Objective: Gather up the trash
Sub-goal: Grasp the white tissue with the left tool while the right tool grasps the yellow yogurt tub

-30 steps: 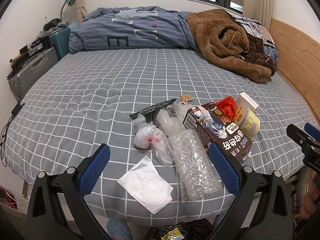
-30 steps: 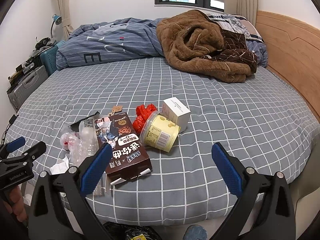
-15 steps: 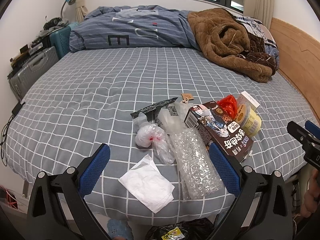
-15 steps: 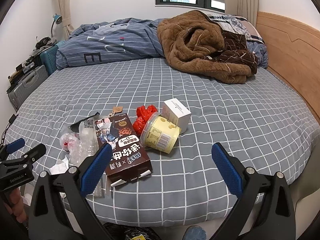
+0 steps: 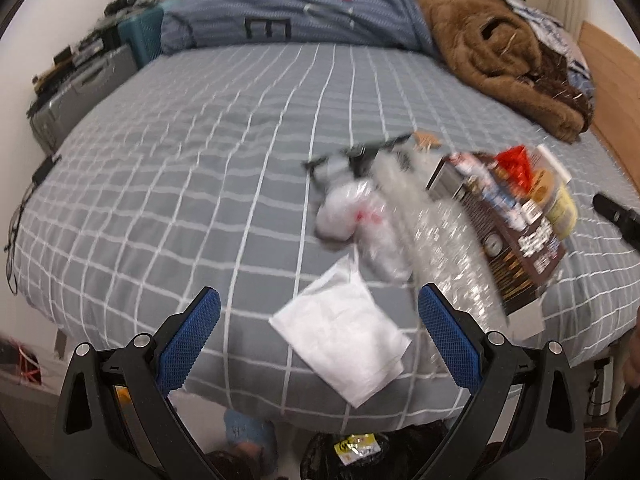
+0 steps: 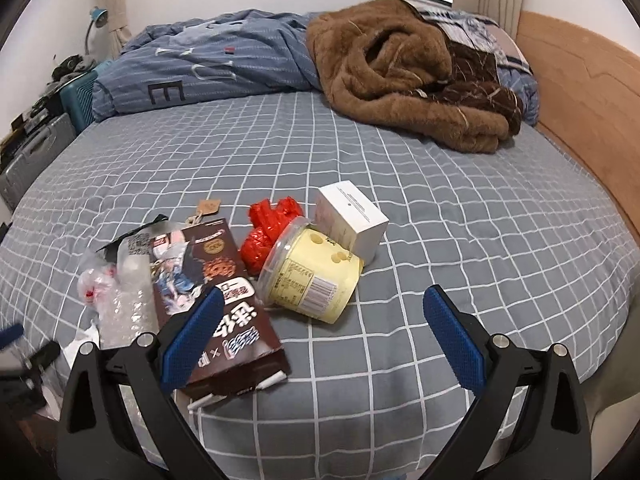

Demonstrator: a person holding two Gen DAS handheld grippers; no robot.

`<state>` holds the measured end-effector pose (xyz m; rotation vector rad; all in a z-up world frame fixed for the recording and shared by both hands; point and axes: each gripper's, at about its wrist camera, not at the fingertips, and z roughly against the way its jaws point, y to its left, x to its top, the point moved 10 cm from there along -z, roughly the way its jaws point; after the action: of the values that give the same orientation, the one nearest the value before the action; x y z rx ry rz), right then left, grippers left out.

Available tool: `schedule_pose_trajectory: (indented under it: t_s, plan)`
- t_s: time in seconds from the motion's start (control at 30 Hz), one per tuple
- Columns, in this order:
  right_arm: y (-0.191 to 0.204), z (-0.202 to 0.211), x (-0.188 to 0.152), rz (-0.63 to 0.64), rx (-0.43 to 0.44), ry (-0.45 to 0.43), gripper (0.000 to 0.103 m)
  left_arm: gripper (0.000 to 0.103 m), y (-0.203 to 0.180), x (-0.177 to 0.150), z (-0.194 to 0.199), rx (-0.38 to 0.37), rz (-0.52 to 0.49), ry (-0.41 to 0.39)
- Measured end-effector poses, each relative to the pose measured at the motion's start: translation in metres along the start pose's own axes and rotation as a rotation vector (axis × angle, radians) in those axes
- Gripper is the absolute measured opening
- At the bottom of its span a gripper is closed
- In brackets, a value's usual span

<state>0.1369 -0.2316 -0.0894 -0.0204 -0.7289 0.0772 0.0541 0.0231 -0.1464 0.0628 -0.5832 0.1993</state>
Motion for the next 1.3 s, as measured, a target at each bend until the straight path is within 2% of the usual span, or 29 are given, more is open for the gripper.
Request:
schedule_pose_trajectory:
  t_s: [0.17, 0.3, 0.53, 0.73, 0.8, 0.93, 1.03, 1.07, 1.1, 1.13, 1.3]
  plan:
    - [-0.009, -0.019, 0.013, -0.029, -0.017, 0.012, 0.096, 0.097, 0.003, -0.015, -0.015, 0.03, -0.002, 0.04]
    - [-0.008, -0.041, 0.015, -0.05, -0.006, 0.058, 0.096, 0.097, 0.009, -0.025, -0.029, 0.007, 0.05, 0.086]
    - [-0.005, -0.068, 0.02, -0.076, -0.016, 0.103, 0.096, 0.096, 0.007, -0.038, -0.042, -0.001, 0.057, 0.122]
    - [-0.002, -0.088, 0.016, -0.065, -0.034, 0.142, 0.094, 0.084, 0.002, -0.043, -0.052, -0.009, 0.058, 0.158]
    - [-0.002, -0.091, 0.015, -0.073, -0.036, 0.149, 0.094, 0.075, -0.001, -0.043, -0.052, -0.01, 0.053, 0.161]
    - [-0.004, -0.099, 0.012, -0.085, -0.05, 0.173, 0.092, 0.063, -0.009, -0.047, -0.051, -0.001, 0.018, 0.177]
    - [-0.005, -0.103, 0.007, -0.095, -0.047, 0.192, 0.085, 0.043, -0.013, -0.05, -0.05, -0.036, 0.018, 0.196]
    - [-0.004, -0.104, 0.006, -0.098, -0.044, 0.197, 0.083, 0.033, -0.013, -0.051, -0.049, -0.049, 0.024, 0.201]
    - [-0.003, -0.105, 0.005, -0.099, -0.034, 0.202, 0.075, 0.019, -0.014, -0.051, -0.049, -0.063, 0.026, 0.202]
    - [-0.001, -0.106, 0.004, -0.1, -0.023, 0.208, 0.074, 0.011, -0.017, -0.052, -0.049, -0.1, 0.029, 0.21]
    - [-0.001, -0.103, 0.004, -0.11, -0.018, 0.204, 0.072, 0.007, -0.019, -0.051, -0.043, -0.121, 0.035, 0.2]
